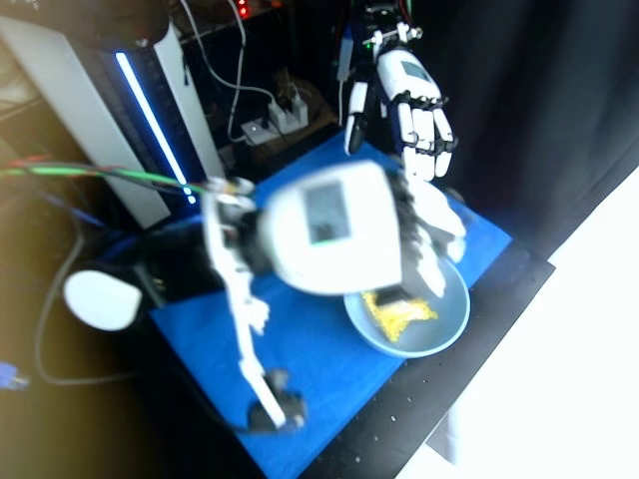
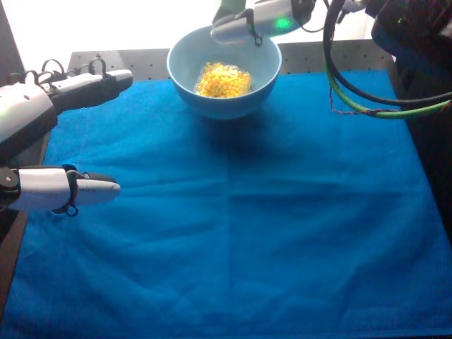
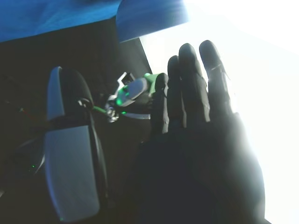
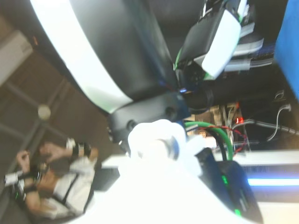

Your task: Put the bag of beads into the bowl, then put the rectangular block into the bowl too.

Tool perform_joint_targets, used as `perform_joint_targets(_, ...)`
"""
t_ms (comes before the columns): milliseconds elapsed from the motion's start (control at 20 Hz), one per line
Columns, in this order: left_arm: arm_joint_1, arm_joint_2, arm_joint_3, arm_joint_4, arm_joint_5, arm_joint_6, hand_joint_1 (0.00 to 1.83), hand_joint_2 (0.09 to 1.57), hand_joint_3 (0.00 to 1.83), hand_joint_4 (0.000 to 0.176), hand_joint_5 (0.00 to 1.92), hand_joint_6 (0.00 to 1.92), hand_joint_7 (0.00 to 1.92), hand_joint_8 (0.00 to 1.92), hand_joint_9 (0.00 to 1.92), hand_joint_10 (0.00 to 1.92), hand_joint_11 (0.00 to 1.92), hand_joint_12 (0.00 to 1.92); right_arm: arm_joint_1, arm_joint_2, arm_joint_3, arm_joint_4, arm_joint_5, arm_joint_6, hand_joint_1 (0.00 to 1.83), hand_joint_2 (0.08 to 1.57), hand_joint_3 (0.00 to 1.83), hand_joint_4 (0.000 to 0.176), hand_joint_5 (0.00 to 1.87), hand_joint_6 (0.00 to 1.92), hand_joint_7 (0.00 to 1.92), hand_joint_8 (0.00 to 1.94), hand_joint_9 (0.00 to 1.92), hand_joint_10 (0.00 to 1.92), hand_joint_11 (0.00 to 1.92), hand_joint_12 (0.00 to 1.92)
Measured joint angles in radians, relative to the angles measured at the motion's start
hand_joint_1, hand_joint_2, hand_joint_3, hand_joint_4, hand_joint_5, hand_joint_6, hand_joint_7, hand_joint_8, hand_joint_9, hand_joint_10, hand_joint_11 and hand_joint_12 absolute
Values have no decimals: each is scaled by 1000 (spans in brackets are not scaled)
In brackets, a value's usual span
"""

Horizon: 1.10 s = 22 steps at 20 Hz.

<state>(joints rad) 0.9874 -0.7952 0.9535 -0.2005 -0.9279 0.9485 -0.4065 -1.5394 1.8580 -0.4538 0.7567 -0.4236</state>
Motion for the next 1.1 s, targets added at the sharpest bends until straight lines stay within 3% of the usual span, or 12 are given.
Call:
perform_joint_targets(50,0,0,0,-2,1,0,890,1001,5,8,196,2,325,6,352,11,0,781,0,0,0,-11,-8,0,799,794,0,154,74,16,250,23,326,127,53,1185)
perform_joint_targets(100,0,0,0,-2,3,-3,895,1005,4,13,210,5,330,5,364,14,0,758,0,0,0,-14,-17,-2,711,773,0,172,14,2,90,6,181,41,10,958)
perform_joint_targets(400,0,-1,0,-3,-5,-8,866,1018,2,11,214,1,356,5,391,13,0,927,3,16,-60,-16,2,-2,622,753,0,176,0,0,0,0,0,0,0,389)
perform_joint_targets(500,0,-1,-1,-8,-28,-11,808,1003,0,36,195,0,315,1,374,4,0,866,2,94,-130,-14,54,0,621,719,0,176,0,0,0,0,0,0,0,365)
perform_joint_targets(550,0,-1,-2,-12,-35,-13,774,996,0,47,185,0,302,0,368,1,0,829,-5,119,-144,2,80,0,583,734,2,176,0,0,0,0,0,0,0,166)
perform_joint_targets(600,0,0,-5,-21,-55,-17,759,985,0,73,190,3,311,5,385,8,0,822,-29,169,-176,69,140,0,593,758,2,176,0,0,0,0,0,0,0,89)
perform_joint_targets(650,0,1,-6,-21,-76,-22,742,985,0,87,184,0,304,2,386,8,0,815,-57,214,-204,123,187,0,587,767,0,176,0,0,0,0,4,0,0,135)
perform_joint_targets(750,4,19,-28,-23,-125,-23,651,971,0,145,167,0,281,0,349,0,0,656,-142,297,-267,200,254,-3,665,847,13,176,0,0,0,0,0,0,0,19)
perform_joint_targets(800,14,33,-43,-15,-162,-25,714,982,0,104,153,0,269,0,335,0,0,609,-192,336,-308,235,296,-4,710,837,4,176,0,0,19,7,0,0,0,4)
perform_joint_targets(950,43,56,-79,3,-252,-26,699,982,4,98,157,1,286,6,376,11,0,672,-329,421,-428,327,441,-6,683,939,14,176,0,0,34,3,0,0,0,0)
perform_joint_targets(1050,60,60,-86,-13,-310,-26,619,940,0,144,166,0,346,5,409,8,0,833,-436,452,-494,398,549,-4,741,923,0,176,0,0,29,0,0,0,0,0)
perform_joint_targets(1100,68,63,-93,-22,-333,-27,549,933,0,147,149,0,333,1,411,5,0,905,-486,457,-519,433,583,-5,645,912,0,176,0,0,18,0,0,0,0,0)
